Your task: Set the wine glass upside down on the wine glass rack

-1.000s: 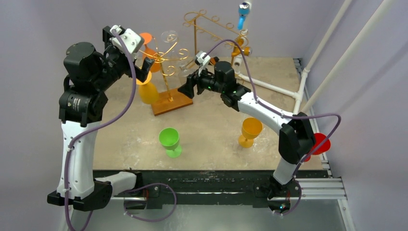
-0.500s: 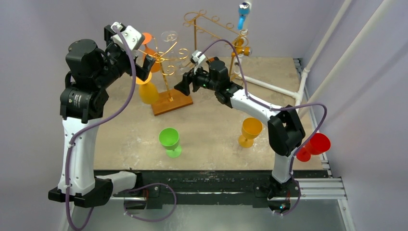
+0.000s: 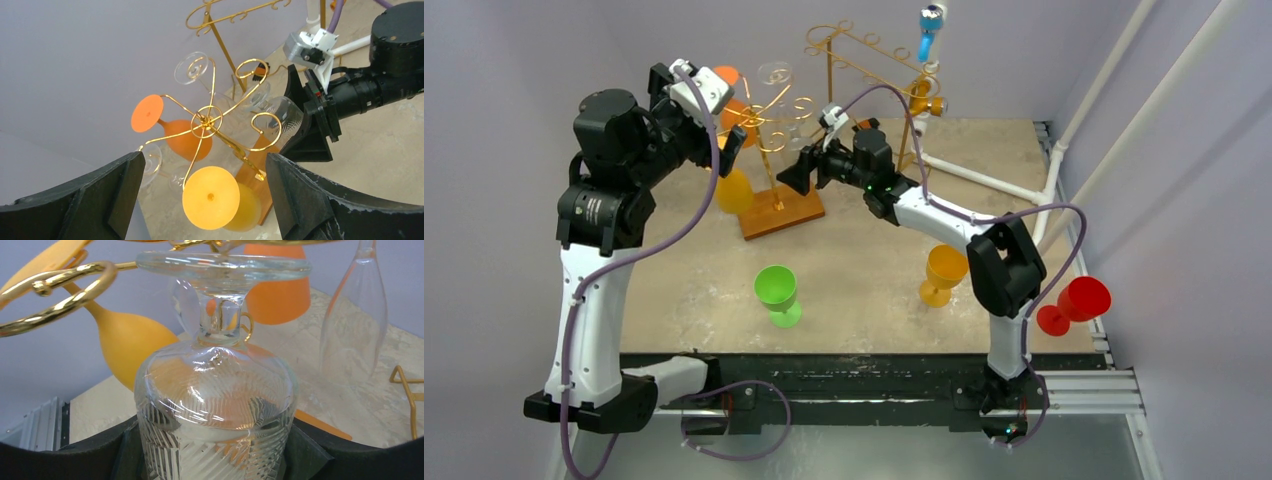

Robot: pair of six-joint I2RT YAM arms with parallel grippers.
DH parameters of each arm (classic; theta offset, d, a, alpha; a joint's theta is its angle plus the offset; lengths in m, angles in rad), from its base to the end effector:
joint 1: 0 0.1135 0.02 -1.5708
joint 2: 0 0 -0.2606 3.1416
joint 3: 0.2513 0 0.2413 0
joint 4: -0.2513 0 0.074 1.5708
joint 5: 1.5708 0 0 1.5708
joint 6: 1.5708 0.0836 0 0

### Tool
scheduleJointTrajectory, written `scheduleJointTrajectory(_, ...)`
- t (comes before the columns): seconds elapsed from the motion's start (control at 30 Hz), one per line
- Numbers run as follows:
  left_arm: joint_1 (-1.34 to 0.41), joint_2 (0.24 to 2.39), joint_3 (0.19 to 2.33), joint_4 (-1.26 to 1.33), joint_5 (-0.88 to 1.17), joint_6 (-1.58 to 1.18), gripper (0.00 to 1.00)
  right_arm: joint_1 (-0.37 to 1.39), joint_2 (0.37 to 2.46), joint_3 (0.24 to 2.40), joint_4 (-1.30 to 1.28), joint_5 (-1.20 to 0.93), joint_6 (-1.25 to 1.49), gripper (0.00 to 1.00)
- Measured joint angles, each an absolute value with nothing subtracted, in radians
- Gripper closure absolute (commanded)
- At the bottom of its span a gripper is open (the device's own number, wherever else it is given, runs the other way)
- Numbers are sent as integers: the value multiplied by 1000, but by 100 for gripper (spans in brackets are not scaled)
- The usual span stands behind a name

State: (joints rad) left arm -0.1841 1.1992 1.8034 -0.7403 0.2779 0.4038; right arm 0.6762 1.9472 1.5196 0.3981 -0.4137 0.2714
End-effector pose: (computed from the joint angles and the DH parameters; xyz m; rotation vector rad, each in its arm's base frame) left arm 0.2284 -0.0659 0.5175 0.6869 1.5574 -0.0733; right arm 0.3719 0.3415 0.3091 -0.6688 1.5671 1.0514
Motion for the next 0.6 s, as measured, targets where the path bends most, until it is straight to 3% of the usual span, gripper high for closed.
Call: scheduleJointTrajectory(0.6, -184, 1259, 1690, -710, 151, 487, 5, 701, 1877, 1408, 539, -414, 303, 68)
